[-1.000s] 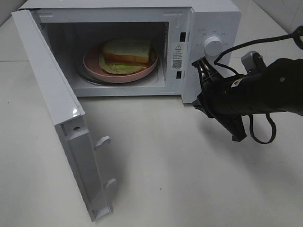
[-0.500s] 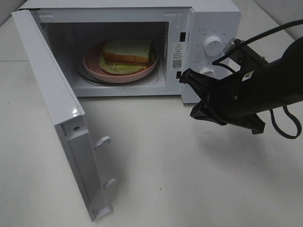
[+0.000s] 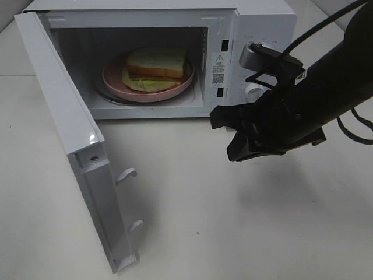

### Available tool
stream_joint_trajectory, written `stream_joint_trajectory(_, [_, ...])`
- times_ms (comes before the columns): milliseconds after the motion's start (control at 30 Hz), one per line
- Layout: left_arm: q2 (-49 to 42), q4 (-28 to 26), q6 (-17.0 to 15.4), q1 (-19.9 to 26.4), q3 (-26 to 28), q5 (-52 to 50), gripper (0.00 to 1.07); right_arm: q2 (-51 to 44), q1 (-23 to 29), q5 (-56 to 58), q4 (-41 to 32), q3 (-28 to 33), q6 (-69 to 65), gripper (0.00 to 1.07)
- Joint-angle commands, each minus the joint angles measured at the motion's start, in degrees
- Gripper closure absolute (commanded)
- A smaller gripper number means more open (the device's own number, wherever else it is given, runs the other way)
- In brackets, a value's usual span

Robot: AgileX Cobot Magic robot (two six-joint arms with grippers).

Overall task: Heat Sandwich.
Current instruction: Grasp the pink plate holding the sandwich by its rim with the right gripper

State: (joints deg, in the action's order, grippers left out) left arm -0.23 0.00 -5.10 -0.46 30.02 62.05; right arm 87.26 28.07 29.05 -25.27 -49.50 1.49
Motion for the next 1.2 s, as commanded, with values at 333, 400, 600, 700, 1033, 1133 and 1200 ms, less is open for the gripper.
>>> stream_joint_trajectory(333, [-0.97,0.00,-0.23,0.17,-0.23,-0.69,0.07,-0.23,0.06,8.77,5.79,-2.23,26.13,0.94])
stream_joint_trajectory(400, [-0.97,0.00,-0.23,0.17,-0.23,-0.69,0.07,-0.23,0.06,9.22,5.79,-2.23,31.68,0.94])
stream_joint_trajectory(600, [-0.97,0.00,-0.23,0.17,-0.23,-0.69,0.07,-0.23,0.06,9.57,7.05,-2.23,49.16,0.94])
stream_joint_trajectory(700, [-0.97,0.00,-0.23,0.17,-0.23,-0.69,0.07,-0.23,0.06,9.57,7.28,-2.23,56.38,0.93])
stream_joint_trajectory(1033, [-0.97,0.00,-0.23,0.17,-0.23,-0.69,0.07,-0.23,0.06,9.34,9.63,-2.23,72.59,0.79])
stream_joint_trajectory(1133, [-0.97,0.00,-0.23,0.17,-0.23,-0.69,0.07,-0.23,0.06,8.31,11.69,-2.23,72.36,0.65])
stream_joint_trajectory(1200, [-0.97,0.00,-0.23,0.17,-0.23,-0.69,0.07,-0.23,0.06,7.62,13.01,-2.23,72.31,0.48])
